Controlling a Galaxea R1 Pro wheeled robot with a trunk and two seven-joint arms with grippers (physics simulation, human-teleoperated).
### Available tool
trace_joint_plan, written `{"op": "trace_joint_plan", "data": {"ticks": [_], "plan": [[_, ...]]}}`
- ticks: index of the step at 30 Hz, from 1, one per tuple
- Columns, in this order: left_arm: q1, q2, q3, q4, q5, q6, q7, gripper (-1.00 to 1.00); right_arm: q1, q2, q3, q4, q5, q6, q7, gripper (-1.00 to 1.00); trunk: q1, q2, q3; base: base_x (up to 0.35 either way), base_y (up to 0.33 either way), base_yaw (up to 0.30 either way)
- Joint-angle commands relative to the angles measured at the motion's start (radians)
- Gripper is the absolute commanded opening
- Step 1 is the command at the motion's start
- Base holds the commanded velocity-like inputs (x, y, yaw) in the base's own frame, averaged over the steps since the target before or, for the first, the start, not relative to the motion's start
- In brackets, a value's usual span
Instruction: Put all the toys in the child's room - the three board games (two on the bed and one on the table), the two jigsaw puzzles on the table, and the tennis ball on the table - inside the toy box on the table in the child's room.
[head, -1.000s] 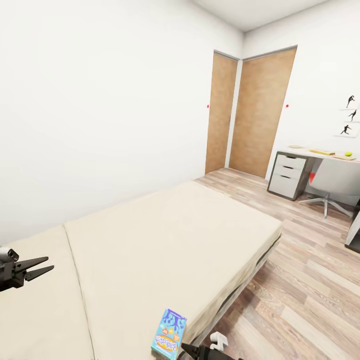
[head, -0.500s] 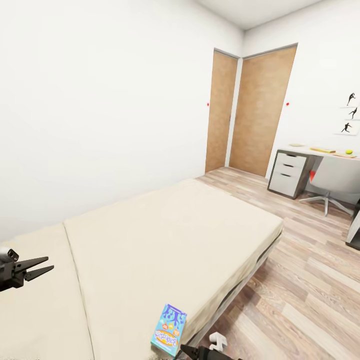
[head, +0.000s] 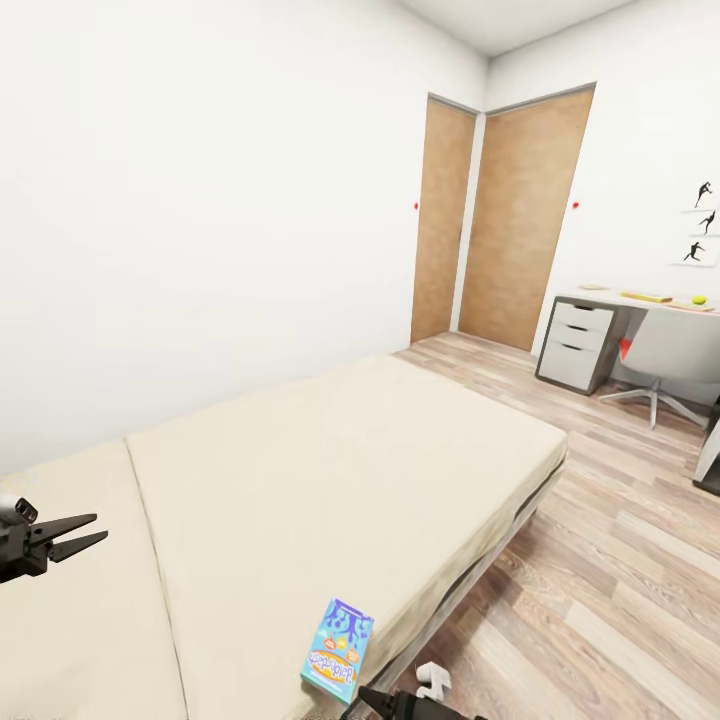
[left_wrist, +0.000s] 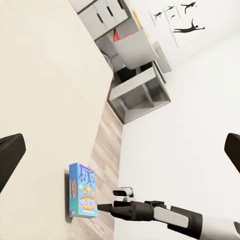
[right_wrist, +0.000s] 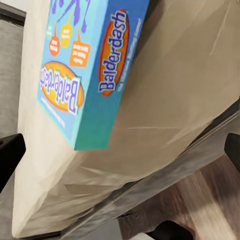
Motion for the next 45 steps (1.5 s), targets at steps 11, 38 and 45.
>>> {"op": "trace_joint_plan", "data": {"ticks": [11, 38, 45], "plan": [[-0.001, 0.002, -0.006, 0.001, 0.004, 0.010, -0.004, 1.00, -0.012, -0.002, 0.005, -0.157, -0.011, 0.034, 0.010, 1.00, 0.000, -0.001, -0.001, 0.000, 0.000, 0.000], [-0.001, 0.001, -0.006, 0.001, 0.005, 0.010, -0.004, 1.00, -0.016, 0.000, 0.003, -0.164, -0.016, 0.038, 0.033, 1.00, 0.038, -0.071, -0.032, 0.000, 0.000, 0.000], [-0.001, 0.001, -0.006, 0.001, 0.005, 0.010, -0.004, 1.00, -0.016, 0.000, 0.003, -0.163, -0.021, 0.040, 0.033, 1.00, 0.038, -0.071, -0.032, 0.000, 0.000, 0.000]]}}
